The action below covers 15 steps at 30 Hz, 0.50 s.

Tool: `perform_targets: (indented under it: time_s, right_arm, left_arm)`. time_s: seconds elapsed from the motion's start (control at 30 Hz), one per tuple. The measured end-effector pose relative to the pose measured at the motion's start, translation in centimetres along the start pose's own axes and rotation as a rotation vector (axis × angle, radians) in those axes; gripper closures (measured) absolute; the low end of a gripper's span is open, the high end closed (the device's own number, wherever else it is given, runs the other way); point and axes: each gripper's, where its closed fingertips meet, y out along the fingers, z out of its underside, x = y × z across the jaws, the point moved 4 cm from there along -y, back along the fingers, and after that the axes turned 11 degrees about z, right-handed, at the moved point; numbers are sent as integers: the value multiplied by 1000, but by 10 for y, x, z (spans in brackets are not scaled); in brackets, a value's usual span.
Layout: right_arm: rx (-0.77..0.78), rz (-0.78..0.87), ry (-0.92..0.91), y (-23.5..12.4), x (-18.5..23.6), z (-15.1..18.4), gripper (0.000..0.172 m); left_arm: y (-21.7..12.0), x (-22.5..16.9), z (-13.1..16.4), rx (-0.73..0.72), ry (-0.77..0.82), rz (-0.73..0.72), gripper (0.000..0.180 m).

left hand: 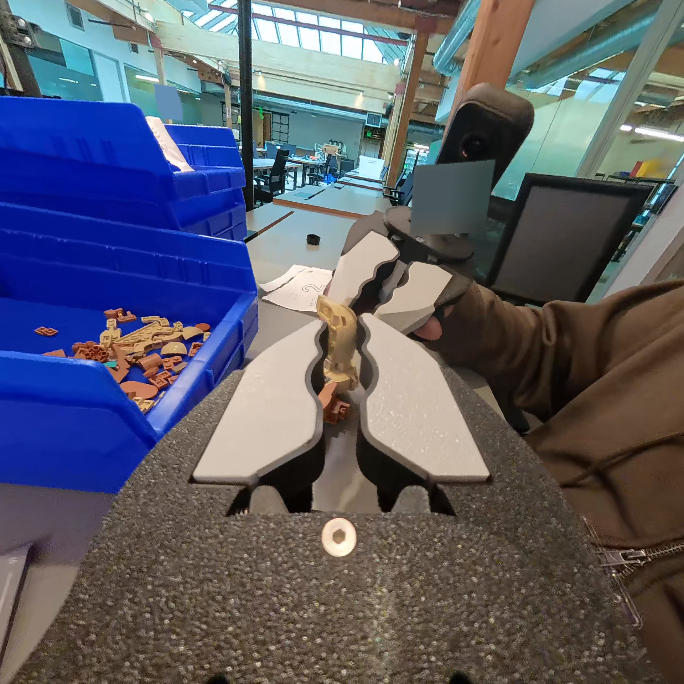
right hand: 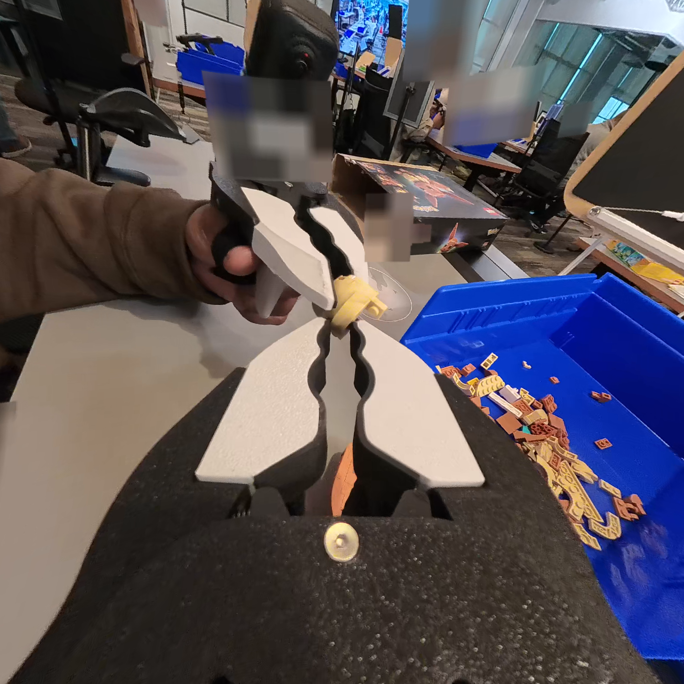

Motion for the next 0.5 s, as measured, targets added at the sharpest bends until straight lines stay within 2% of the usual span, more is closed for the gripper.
perform_targets:
  time_s: [0.17, 0.3, 0.4, 0.5]
  right_arm:
    - [17, 6, 23, 0, -3, 1, 162]
    - [11, -60, 157, -1, -4, 0, 163]
    - [3, -86, 190, -2, -5, -1, 163]
    - [-60, -128, 256, -16, -12, -9, 163]
  left_arm:
    - [0, 2, 0, 20, 42, -27, 166]
    - [0, -1, -2, 38, 100, -34, 167]
    - [-1, -2, -3, 39, 108, -29, 167]
    - [-25, 11, -14, -48, 74, -104, 168]
